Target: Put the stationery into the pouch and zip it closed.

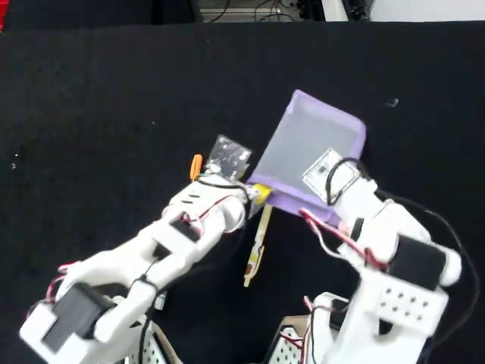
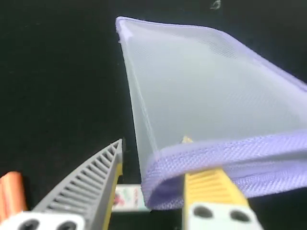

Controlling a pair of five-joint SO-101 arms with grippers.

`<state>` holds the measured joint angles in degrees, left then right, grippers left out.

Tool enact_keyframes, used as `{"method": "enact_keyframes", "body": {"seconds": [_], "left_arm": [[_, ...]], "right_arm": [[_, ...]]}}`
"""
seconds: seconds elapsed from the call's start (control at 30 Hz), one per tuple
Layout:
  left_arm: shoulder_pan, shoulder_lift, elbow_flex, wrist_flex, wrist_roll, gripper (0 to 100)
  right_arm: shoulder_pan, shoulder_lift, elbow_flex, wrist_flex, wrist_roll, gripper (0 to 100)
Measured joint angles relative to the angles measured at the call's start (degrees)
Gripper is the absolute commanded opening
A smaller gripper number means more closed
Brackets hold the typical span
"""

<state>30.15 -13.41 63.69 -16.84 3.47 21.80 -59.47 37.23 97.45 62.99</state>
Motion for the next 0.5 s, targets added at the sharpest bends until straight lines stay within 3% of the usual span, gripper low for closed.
{"method": "enact_keyframes", "body": {"seconds": [0.17,0.4,0.5], "left_arm": [[0.79,7.38,-7.56,0.0,0.35,2],[1.05,10.73,-11.08,0.0,0.35,3],[1.05,10.81,-11.25,0.0,0.35,3]], "right_arm": [[0.0,-5.1,1.32,0.0,0.0,1.1],[0.0,-4.13,2.73,-0.88,-2.29,1.9],[0.0,-2.46,2.73,-1.76,-5.98,10.6]]}}
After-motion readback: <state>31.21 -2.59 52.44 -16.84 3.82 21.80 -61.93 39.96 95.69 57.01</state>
